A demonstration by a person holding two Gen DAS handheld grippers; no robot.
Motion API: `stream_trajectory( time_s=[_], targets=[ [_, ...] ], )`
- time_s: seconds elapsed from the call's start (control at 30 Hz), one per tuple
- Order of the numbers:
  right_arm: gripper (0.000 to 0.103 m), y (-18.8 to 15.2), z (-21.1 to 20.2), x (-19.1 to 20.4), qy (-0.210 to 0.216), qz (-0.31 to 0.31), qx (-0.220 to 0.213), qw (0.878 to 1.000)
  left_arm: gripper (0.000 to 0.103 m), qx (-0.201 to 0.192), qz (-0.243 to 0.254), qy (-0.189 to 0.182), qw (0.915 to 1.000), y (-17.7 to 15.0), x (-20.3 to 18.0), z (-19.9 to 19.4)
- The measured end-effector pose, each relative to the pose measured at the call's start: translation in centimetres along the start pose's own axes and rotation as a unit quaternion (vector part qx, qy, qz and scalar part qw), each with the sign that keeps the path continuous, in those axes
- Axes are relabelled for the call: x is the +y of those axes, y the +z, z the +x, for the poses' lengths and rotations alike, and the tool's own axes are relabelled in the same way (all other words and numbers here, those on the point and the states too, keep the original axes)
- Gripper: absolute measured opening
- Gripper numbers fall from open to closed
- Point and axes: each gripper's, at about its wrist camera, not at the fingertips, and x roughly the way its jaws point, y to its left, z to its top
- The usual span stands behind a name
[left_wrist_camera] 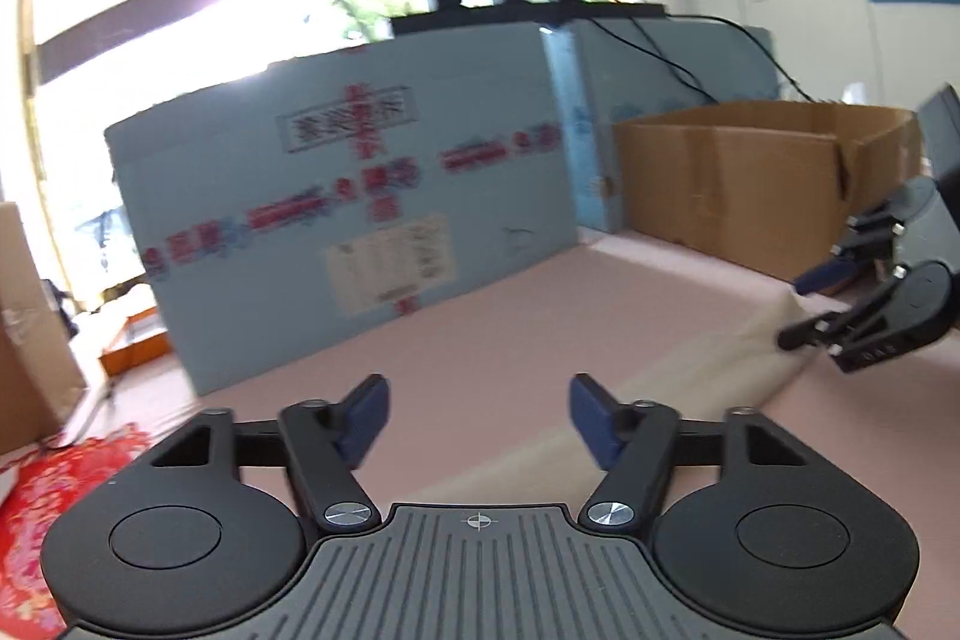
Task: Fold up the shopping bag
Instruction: 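Fold the bag edge over lengthwise and open both grippers, then grasp the folded bag edge with the right gripper while the left gripper grasps the other end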
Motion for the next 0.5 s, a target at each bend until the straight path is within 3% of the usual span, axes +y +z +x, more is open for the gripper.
stream_trajectory(
  time_s=[0.13,0.3,0.37,0.5],
  targets=[
    [0.059,-0.1,-0.1,-0.2,-0.007,-0.006,-0.003,1.000,0.033,0.066,0.018,-0.029,0.9972,-0.9,-1.0,3.2],
    [0.061,-0.3,-1.8,0.2,-0.057,-0.046,-0.042,0.996,0.034,0.073,-0.040,-0.062,0.9946,-1.4,0.5,3.4],
    [0.063,-0.7,-2.7,1.3,-0.043,-0.098,-0.070,0.992,0.034,0.074,-0.061,-0.074,0.9926,-1.5,1.2,3.5],
    [0.066,-1.7,-2.9,4.2,0.014,-0.211,-0.071,0.975,0.034,0.071,-0.100,-0.097,0.9877,-2.0,2.4,3.6]
  ],
)
